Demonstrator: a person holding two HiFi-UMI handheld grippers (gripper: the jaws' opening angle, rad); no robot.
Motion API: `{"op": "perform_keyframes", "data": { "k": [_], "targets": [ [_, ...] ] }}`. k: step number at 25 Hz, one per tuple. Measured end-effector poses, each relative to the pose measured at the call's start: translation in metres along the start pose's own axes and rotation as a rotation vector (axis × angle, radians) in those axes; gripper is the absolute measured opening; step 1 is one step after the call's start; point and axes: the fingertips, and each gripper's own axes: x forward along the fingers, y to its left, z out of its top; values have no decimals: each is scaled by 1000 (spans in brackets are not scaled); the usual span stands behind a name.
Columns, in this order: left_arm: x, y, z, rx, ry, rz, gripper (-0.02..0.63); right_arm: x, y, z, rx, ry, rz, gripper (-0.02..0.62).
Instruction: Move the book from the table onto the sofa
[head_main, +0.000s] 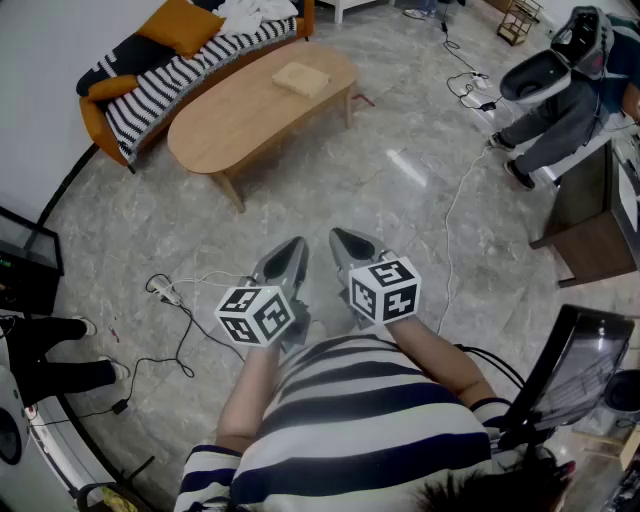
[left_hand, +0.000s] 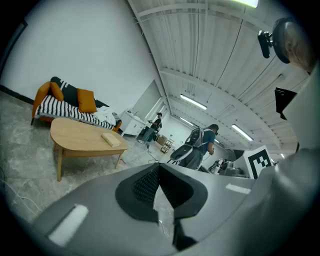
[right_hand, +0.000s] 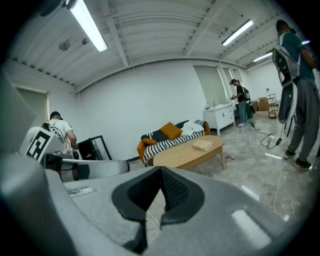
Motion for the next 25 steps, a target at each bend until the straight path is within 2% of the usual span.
{"op": "perform_keyframes", "data": {
  "k": [9, 15, 25],
  "targets": [
    [-3, 2, -2, 2, 7, 11, -3, -2, -1, -12, -5, 13, -6, -5],
    [-1, -1, -4, -12, 9, -5, -3, -3, -4, -14, 60, 4, 0, -5],
    [-13, 9, -6, 24, 45, -38, -3, 9, 11, -19, 59, -2, -20, -5]
  ]
}}
